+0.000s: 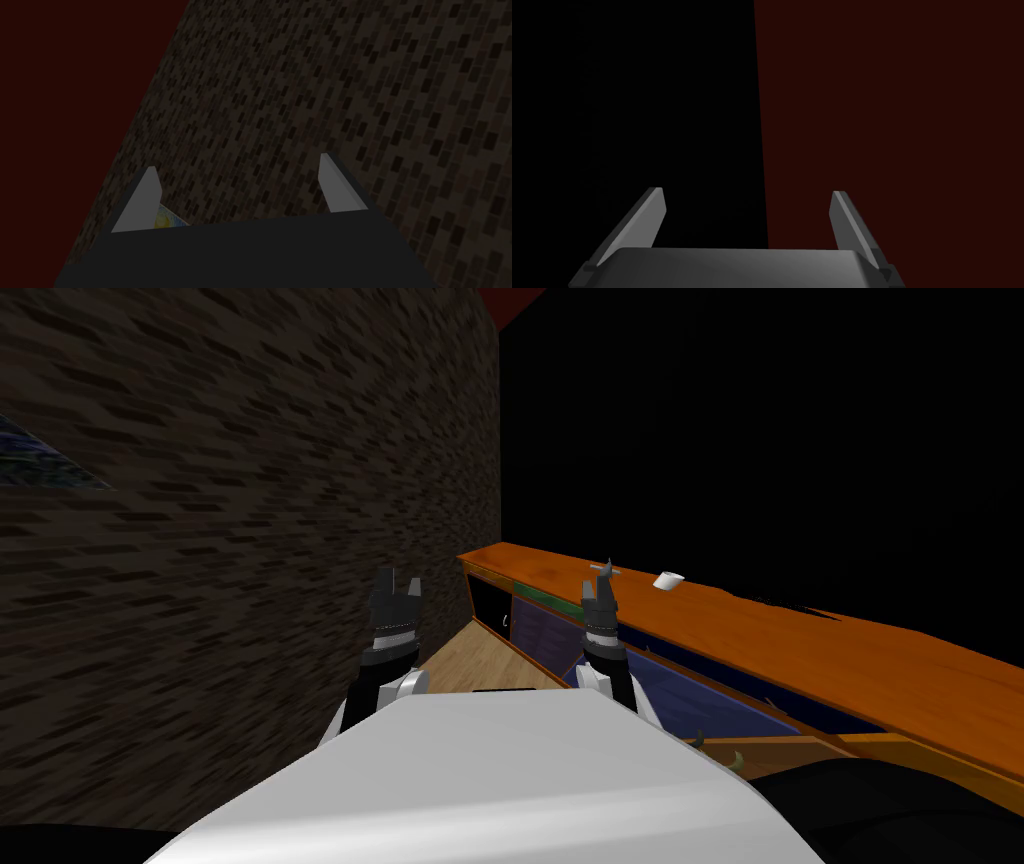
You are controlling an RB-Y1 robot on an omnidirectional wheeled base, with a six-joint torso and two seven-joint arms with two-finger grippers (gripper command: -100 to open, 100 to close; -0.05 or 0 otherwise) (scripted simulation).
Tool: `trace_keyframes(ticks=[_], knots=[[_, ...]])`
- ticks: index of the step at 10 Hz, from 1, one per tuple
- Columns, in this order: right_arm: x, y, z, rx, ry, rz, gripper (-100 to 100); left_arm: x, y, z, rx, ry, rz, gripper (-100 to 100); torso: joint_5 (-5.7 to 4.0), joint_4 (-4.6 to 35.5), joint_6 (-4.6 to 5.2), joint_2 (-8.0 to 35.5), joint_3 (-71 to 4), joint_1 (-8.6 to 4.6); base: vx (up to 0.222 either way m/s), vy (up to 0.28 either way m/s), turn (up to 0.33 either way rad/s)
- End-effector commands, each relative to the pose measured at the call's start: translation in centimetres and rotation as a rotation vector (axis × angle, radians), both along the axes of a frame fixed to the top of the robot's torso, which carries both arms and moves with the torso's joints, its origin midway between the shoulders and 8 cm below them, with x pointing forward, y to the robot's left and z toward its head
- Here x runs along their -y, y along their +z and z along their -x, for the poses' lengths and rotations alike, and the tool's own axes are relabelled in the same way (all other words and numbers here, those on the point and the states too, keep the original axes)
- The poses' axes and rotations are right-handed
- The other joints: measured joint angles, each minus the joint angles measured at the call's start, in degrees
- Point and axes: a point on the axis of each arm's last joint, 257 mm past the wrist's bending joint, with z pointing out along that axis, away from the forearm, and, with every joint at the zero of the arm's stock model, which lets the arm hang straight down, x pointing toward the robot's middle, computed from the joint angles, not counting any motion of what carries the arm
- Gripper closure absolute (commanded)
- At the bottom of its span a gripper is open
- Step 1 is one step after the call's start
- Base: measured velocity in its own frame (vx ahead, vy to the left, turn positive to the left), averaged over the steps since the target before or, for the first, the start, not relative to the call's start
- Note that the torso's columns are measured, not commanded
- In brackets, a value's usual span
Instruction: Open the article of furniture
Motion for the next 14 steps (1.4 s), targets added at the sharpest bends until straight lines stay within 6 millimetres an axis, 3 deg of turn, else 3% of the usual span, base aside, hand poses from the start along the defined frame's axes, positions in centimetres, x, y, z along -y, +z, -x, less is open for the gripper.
trace_keyframes(ticks=[1, 9, 10, 11, 14], knots=[[0.0, 0.0, 0.0, 0.000, 0.000, 0.000, 0, 0.0, 0.0, 0.0, 0.000, 0.000, 0.000, 0, 0.00, 2.3, 0.00, 2.3, -4.7, 0.00, 0.000, 0.000, 0.000], [0.0, 0.0, 0.0, 0.000, 0.000, 0.000, 0, 0.0, 0.0, 0.0, 0.000, 0.000, 0.000, 0, 0.00, 35.4, 0.00, 35.4, -70.7, 0.00, 0.000, 0.000, 0.000], [-0.4, -1.3, -0.6, -0.040, 0.015, 0.042, -100, 0.0, 0.0, 0.0, 0.000, 0.000, 0.000, 0, 0.00, 39.6, 0.00, 39.6, -79.2, 0.00, -0.006, 0.002, 0.181], [-0.6, -2.2, -1.0, -0.065, 0.022, 0.065, -100, 0.0, 0.0, 0.0, 0.000, 0.000, 0.000, 0, 0.00, 41.5, -0.03, 41.6, -83.1, 0.00, -0.023, -0.001, 0.213], [-1.0, -5.8, -2.4, -0.165, 0.039, 0.143, -100, 0.0, 0.0, 0.0, 0.000, 0.000, 0.000, 0, 0.00, 42.3, 0.00, 42.3, -84.5, 0.00, -0.030, -0.001, 0.239]])
